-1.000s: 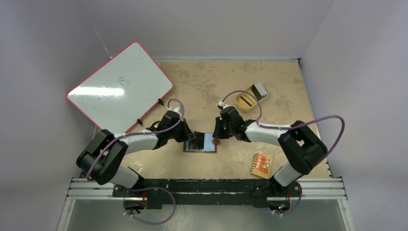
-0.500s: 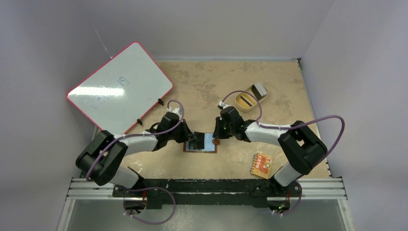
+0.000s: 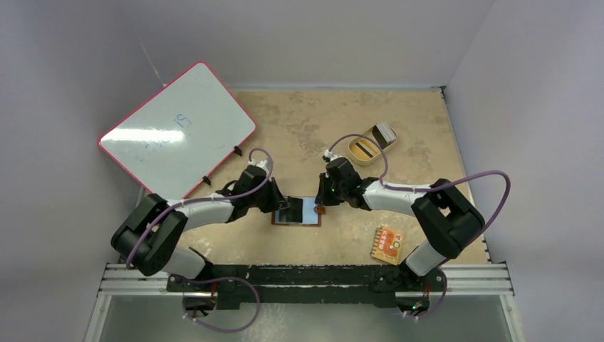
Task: Put the credit cards into the card holder
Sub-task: Insert the credit card into the card holder.
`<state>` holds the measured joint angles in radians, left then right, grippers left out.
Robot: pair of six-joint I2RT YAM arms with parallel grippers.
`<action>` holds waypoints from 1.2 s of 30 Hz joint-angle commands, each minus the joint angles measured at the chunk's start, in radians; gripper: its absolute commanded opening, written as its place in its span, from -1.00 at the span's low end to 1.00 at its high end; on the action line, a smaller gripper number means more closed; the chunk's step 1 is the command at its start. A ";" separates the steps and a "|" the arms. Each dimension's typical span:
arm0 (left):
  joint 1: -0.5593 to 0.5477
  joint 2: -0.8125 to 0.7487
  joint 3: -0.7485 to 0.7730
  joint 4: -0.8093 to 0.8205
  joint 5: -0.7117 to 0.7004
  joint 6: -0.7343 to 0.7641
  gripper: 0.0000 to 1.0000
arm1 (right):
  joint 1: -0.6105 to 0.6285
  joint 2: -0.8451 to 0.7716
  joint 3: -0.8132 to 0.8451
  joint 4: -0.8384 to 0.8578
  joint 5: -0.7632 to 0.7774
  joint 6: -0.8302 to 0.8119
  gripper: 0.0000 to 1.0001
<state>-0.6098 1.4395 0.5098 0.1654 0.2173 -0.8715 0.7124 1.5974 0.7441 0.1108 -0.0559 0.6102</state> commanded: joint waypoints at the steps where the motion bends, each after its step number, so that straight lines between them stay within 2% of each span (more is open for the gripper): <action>1: -0.013 0.000 0.034 -0.086 0.014 0.033 -1.00 | 0.004 -0.001 -0.016 -0.010 -0.012 0.010 -0.69; 17: -0.013 0.081 0.037 0.033 0.025 -0.050 -1.00 | 0.004 -0.005 -0.016 -0.015 -0.007 0.016 -0.57; 29: -0.013 0.028 -0.006 0.040 -0.087 -0.093 -1.00 | 0.005 -0.034 -0.064 0.006 0.002 0.054 -0.59; 36: -0.027 0.023 -0.046 0.125 -0.071 -0.136 -1.00 | 0.004 -0.046 -0.081 0.022 -0.004 0.071 -0.59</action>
<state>-0.6235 1.4754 0.5018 0.2359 0.1963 -0.9771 0.7124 1.5734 0.6949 0.1715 -0.0612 0.6598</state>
